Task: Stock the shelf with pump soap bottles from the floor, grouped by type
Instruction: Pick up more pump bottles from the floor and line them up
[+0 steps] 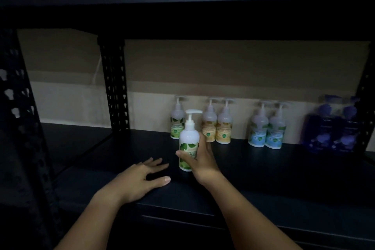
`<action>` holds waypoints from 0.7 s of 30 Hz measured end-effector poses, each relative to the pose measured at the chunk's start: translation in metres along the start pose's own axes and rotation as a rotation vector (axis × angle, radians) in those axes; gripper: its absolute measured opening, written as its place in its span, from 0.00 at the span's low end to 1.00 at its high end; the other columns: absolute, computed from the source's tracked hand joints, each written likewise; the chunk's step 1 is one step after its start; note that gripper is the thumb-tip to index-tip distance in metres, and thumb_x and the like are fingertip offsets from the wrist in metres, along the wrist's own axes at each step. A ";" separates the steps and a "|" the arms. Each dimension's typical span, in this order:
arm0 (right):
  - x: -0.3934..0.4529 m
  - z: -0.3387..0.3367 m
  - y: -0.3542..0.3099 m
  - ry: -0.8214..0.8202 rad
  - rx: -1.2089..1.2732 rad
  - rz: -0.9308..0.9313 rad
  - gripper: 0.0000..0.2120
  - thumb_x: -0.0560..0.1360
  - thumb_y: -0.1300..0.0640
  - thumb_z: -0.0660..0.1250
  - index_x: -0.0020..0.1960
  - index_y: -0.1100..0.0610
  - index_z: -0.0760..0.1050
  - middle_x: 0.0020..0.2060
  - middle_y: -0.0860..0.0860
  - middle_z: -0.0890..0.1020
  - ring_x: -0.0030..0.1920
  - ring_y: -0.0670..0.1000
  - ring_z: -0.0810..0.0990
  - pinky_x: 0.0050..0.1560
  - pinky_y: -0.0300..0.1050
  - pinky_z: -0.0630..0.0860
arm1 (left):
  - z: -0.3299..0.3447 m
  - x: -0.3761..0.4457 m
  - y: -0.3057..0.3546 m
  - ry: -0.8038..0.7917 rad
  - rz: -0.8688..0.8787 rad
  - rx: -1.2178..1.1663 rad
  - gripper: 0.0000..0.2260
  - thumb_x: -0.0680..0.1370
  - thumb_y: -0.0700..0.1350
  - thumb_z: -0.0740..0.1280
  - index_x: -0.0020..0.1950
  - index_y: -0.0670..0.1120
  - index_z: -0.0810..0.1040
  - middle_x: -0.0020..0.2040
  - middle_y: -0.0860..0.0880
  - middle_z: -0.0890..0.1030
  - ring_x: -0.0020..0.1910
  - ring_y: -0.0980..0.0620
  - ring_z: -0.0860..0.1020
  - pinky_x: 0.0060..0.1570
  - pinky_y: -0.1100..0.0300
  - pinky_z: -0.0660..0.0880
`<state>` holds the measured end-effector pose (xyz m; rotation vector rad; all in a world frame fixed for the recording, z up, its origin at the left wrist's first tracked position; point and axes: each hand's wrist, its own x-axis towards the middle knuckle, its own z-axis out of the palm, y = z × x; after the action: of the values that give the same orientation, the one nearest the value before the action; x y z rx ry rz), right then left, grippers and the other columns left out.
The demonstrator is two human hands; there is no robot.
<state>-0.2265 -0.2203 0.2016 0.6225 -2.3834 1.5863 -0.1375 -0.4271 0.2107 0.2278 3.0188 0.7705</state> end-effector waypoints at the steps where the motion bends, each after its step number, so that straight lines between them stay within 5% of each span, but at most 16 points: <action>1: 0.007 0.008 0.001 0.025 -0.018 0.011 0.39 0.73 0.42 0.75 0.77 0.44 0.59 0.71 0.52 0.67 0.69 0.56 0.68 0.71 0.58 0.69 | -0.001 0.001 -0.005 0.009 -0.003 -0.014 0.30 0.76 0.71 0.61 0.78 0.66 0.66 0.82 0.63 0.56 0.82 0.62 0.48 0.79 0.56 0.45; 7: 0.043 0.041 0.005 0.112 0.008 -0.021 0.37 0.70 0.50 0.80 0.73 0.51 0.65 0.65 0.53 0.73 0.66 0.56 0.74 0.67 0.56 0.74 | -0.004 0.012 -0.026 0.045 0.013 -0.120 0.44 0.61 0.85 0.56 0.74 0.69 0.69 0.80 0.67 0.59 0.79 0.67 0.49 0.79 0.60 0.46; 11: 0.060 0.058 0.000 0.187 -0.068 -0.097 0.43 0.69 0.54 0.81 0.76 0.45 0.59 0.66 0.50 0.76 0.61 0.53 0.78 0.61 0.53 0.77 | -0.005 0.017 -0.026 0.077 -0.001 -0.097 0.32 0.72 0.77 0.63 0.74 0.69 0.69 0.81 0.66 0.59 0.81 0.65 0.49 0.79 0.61 0.44; 16: 0.089 0.081 -0.002 0.167 -0.346 -0.146 0.42 0.71 0.43 0.78 0.77 0.45 0.59 0.64 0.56 0.75 0.62 0.59 0.77 0.57 0.54 0.75 | -0.005 0.027 -0.029 0.074 0.006 -0.095 0.26 0.77 0.69 0.65 0.75 0.67 0.69 0.82 0.64 0.58 0.81 0.66 0.49 0.77 0.64 0.42; 21: 0.114 0.098 -0.001 0.435 -0.793 -0.197 0.45 0.63 0.27 0.73 0.73 0.47 0.66 0.65 0.62 0.72 0.64 0.64 0.71 0.60 0.63 0.69 | -0.010 0.040 -0.036 0.057 0.000 -0.076 0.27 0.78 0.68 0.65 0.77 0.66 0.68 0.82 0.65 0.57 0.81 0.66 0.49 0.77 0.65 0.43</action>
<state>-0.3219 -0.3366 0.2087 0.2847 -2.2491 0.5234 -0.1824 -0.4575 0.2029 0.2083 3.0341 0.9056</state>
